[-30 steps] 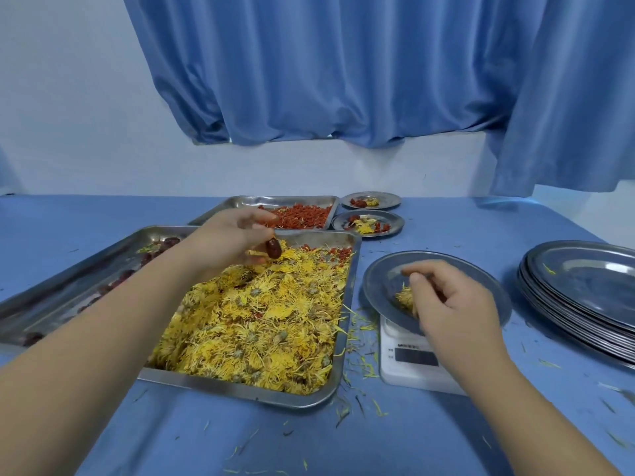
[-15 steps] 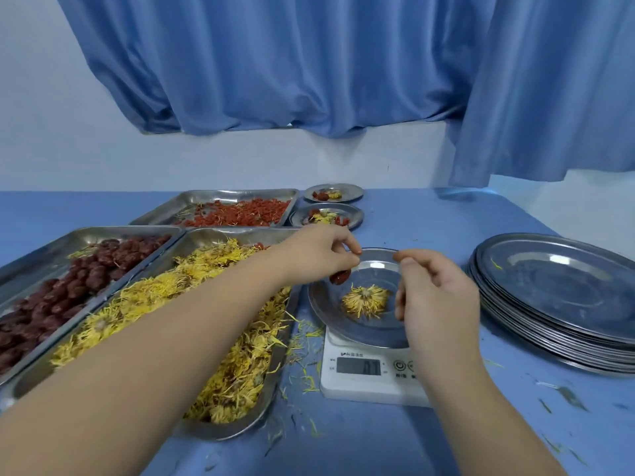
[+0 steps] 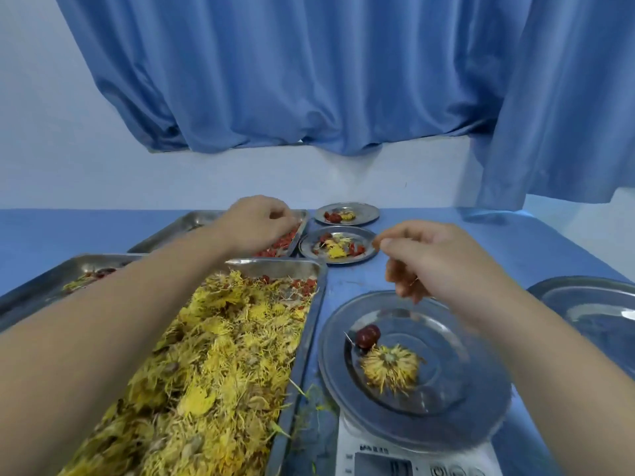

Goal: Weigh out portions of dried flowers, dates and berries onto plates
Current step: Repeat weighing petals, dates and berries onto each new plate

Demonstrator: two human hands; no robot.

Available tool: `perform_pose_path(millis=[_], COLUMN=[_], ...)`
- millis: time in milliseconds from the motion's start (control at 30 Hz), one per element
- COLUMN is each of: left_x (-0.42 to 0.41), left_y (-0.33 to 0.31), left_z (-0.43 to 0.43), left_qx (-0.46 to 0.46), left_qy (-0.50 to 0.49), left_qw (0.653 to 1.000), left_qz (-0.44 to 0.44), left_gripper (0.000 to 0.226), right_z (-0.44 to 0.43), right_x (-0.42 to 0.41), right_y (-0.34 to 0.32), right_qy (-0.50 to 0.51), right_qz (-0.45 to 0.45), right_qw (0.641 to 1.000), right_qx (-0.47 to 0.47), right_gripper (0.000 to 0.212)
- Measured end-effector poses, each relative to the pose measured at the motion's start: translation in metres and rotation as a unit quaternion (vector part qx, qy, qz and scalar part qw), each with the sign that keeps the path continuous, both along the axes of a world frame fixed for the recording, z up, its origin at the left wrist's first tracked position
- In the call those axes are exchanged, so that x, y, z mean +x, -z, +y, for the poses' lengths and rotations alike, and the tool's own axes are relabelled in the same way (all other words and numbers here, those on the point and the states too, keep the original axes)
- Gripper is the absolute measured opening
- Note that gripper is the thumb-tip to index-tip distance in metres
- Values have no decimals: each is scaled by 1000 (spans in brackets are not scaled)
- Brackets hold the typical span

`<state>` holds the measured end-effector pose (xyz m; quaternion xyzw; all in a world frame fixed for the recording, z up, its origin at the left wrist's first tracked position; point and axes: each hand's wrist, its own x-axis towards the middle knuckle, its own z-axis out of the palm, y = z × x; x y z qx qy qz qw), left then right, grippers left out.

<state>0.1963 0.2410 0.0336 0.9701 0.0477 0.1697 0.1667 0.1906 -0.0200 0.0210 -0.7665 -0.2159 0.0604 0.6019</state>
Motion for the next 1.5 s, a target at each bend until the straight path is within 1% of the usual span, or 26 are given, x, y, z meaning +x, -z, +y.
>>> perform_pose_path(millis=[33, 67, 133, 167, 200, 267, 300, 333, 433, 500, 600, 833, 1033, 1133, 1267, 1367, 1433, 1500], left_x=[5, 9, 21, 29, 38, 56, 65, 74, 95, 104, 111, 118, 121, 121, 122, 119, 117, 116], left_y=[-5, -9, -10, -7, -1, 15, 23, 30, 46, 54, 63, 62, 62, 62, 54, 47, 46, 45], left_z=[13, 25, 45, 54, 62, 77, 83, 87, 92, 91, 87, 72, 71, 75, 82, 84, 83, 82], left_qx=[-16, -56, -129, -133, -110, -12, 30, 54, 90, 87, 93, 92, 66, 14, -66, -115, -133, -132], left_qy=[-26, -43, -66, -75, -84, -102, -103, -100, -105, -118, -130, -164, -163, -156, -132, -109, -100, -100], left_qw=[999, 997, 989, 988, 990, 991, 987, 981, 964, 953, 944, 942, 950, 960, 978, 983, 982, 981], left_qz=[-10, -15, -14, -1, 22, 88, 123, 156, 228, 265, 290, 277, 258, 234, 148, 96, 91, 99], left_gripper=[39, 44, 46, 46, 46, 42, 39, 35, 33, 33, 29, 28, 31, 27, 21, 19, 22, 25], right_z=[2, 5, 10, 12, 14, 16, 17, 17, 16, 14, 12, 15, 16, 16, 15, 14, 15, 15], right_x=[9, 17, 31, 37, 42, 49, 52, 53, 55, 55, 56, 56, 56, 56, 56, 55, 54, 53], right_y=[1, 3, 11, 15, 19, 23, 24, 25, 28, 28, 25, 28, 29, 28, 27, 25, 24, 24], right_qy=[2, 4, 7, 9, 10, 8, 6, 2, -6, -7, -12, -10, -9, -6, -1, -7, -13, -19], right_qz=[-9, -16, -22, -21, -19, -18, -21, -25, -44, -50, -55, -64, -68, -64, -62, -57, -60, -70], right_qw=[1000, 1000, 999, 999, 999, 999, 999, 999, 998, 998, 998, 997, 996, 997, 997, 998, 998, 997], right_qx=[-13, -23, -37, -38, -39, -37, -34, -34, -49, -49, -40, -52, -51, -44, -40, -26, -20, -19], right_gripper=[11, 11, 12, 13, 14, 16, 16, 17, 16, 16, 15, 17, 16, 16, 18, 18, 18, 19])
